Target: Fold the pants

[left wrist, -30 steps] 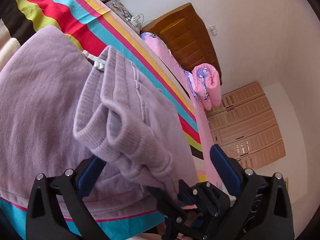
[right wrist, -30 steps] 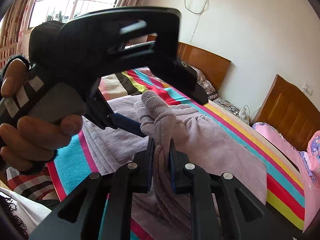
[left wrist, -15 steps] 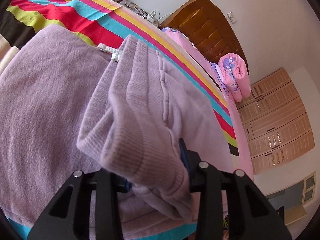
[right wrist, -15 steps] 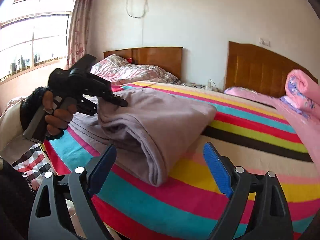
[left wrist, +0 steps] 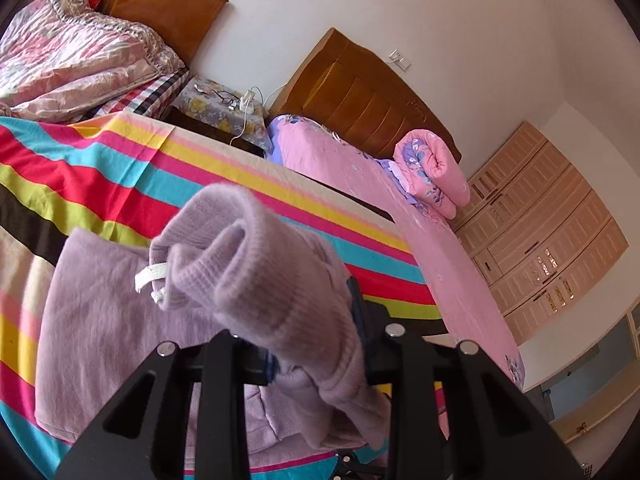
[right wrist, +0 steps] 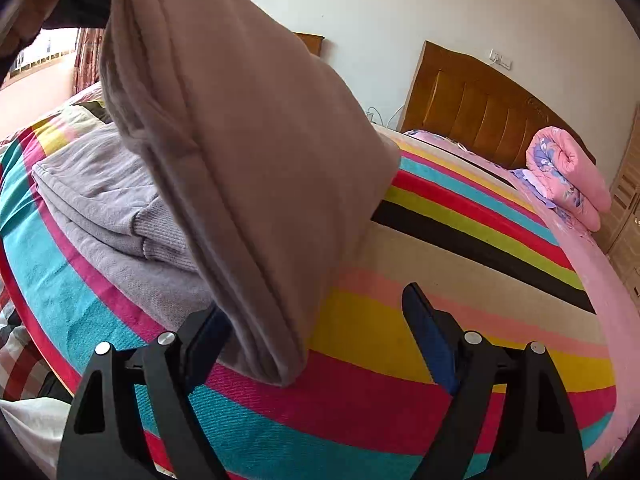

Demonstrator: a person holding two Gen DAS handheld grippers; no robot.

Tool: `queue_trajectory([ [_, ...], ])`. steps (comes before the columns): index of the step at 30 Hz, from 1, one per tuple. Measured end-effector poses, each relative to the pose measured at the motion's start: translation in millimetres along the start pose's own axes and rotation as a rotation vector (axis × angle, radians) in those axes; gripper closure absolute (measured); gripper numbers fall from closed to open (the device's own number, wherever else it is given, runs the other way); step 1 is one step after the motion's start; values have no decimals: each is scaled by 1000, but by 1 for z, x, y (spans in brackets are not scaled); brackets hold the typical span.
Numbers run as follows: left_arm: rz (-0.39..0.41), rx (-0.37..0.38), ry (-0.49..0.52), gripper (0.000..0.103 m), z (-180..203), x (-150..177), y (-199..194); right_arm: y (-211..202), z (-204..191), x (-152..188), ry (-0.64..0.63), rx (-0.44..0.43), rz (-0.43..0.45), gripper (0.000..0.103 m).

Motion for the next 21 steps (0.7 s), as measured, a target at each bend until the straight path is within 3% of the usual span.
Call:
queue_trajectory([
  [3, 46, -106, -7, 74, -47, 9, -42, -5, 1, -1, -2, 1, 23, 22],
  [5, -9, -187, -118, 74, -108, 43, -45, -4, -3, 1, -5, -19, 19, 22],
  [7, -78, -200, -240, 74, -170, 84, -29, 3, -7, 8, 9, -45, -4, 21],
  [8, -50, -138, -272, 74, -186, 97, -25, 5, -5, 10, 38, -54, 4, 20],
  [9, 12, -87, -255, 74, -186, 100, -30, 6, -4, 11, 51, -62, -2, 19],
  [10, 18, -97, -237, 73, -184, 101, -30, 6, -3, 10, 48, -63, -6, 19],
  [13, 4, -158, -189, 71, -175, 93, -24, 5, -4, 10, 42, -63, -16, 19],
  [18, -6, -127, -215, 61, -179, 92, -31, 1, 0, 11, 60, -139, -18, 18],
  [19, 16, -154, -211, 52, -177, 90, -38, -5, 0, 12, 45, -179, -17, 18],
  [20, 57, -214, -197, 35, -176, 87, -49, -12, 1, 13, 18, -225, -13, 18],
  [21, 112, -290, -173, 29, -172, 82, -63, -21, 3, 15, -7, -276, -5, 20],
])
Point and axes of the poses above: each gripper's, at about its wrist camera, not at the fingertips, and y roughly the way its jaws point, z to its right, x to its underside, the point moved 4 cm from there along y, roughly the way its jaws point
